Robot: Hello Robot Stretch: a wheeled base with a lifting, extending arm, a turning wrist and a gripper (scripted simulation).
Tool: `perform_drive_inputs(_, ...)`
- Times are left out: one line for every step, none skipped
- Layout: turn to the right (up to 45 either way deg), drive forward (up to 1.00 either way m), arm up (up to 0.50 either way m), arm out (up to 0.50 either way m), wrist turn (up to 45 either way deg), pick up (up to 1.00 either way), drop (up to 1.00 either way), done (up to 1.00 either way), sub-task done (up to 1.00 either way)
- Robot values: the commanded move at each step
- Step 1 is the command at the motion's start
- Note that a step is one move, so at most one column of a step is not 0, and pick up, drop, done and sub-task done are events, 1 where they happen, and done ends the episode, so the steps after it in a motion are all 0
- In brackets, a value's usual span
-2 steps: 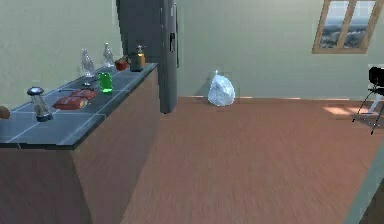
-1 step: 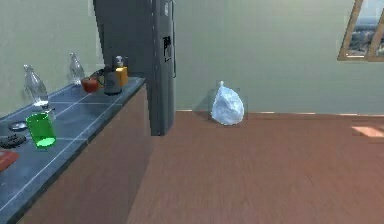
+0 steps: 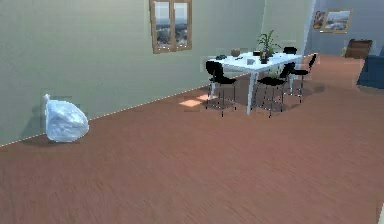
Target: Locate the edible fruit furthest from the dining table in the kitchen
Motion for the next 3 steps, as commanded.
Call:
perform_drive_inputs(3.0, 0.0, 0.0, 0.0, 0.0, 0.0, 0.0, 0.0, 0.0)
perform_drive_inputs(0.0, 0.35, 0.0, 0.0, 0.0, 0.0, 0.0, 0.0, 0.0)
perform_drive_inputs(24.0, 0.0, 0.0, 0.0, 0.0, 0.0, 0.0, 0.0, 0.0)
